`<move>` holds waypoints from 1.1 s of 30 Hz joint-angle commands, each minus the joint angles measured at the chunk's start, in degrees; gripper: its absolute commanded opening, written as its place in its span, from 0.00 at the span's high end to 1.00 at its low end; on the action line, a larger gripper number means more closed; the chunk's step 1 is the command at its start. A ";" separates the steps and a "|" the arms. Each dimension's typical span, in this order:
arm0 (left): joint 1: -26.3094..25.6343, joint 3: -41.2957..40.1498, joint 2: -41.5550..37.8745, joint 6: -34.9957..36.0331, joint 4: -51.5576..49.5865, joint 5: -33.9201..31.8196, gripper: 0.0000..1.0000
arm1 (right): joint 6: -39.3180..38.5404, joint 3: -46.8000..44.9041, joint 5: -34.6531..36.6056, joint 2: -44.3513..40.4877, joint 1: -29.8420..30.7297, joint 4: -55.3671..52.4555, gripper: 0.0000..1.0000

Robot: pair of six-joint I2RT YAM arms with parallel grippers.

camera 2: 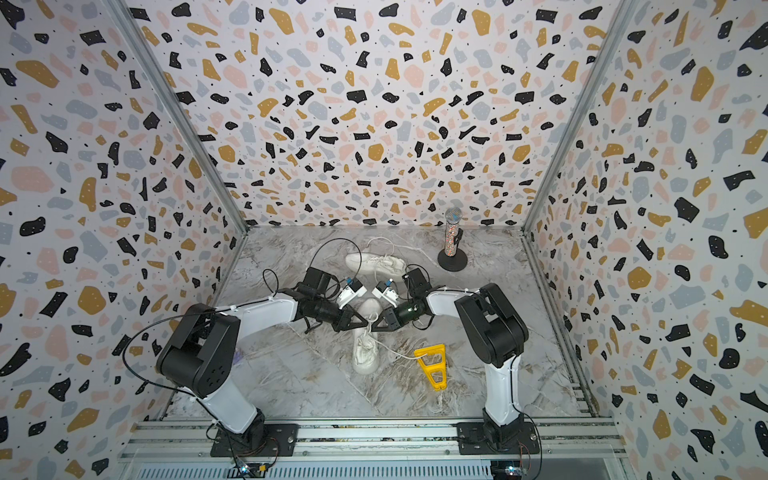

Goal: Tie the shoes
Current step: Cross the shoelace with the shoelace.

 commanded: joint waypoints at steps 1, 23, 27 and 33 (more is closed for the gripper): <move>-0.12 -0.58 -1.58 0.77 1.76 1.40 1.00 | 1.86 0.70 -3.35 -0.56 -0.07 3.83 0.76; -0.07 -0.14 1.03 -4.22 3.21 5.05 1.00 | 2.75 -1.71 -5.00 0.09 1.04 8.13 0.80; 0.06 -0.23 1.59 -5.55 3.90 5.68 1.00 | 4.84 -3.61 -4.60 0.10 1.03 12.90 0.80; 0.87 -0.23 2.46 -7.27 4.79 7.83 1.00 | 9.64 -7.10 -3.41 0.10 1.03 23.40 0.79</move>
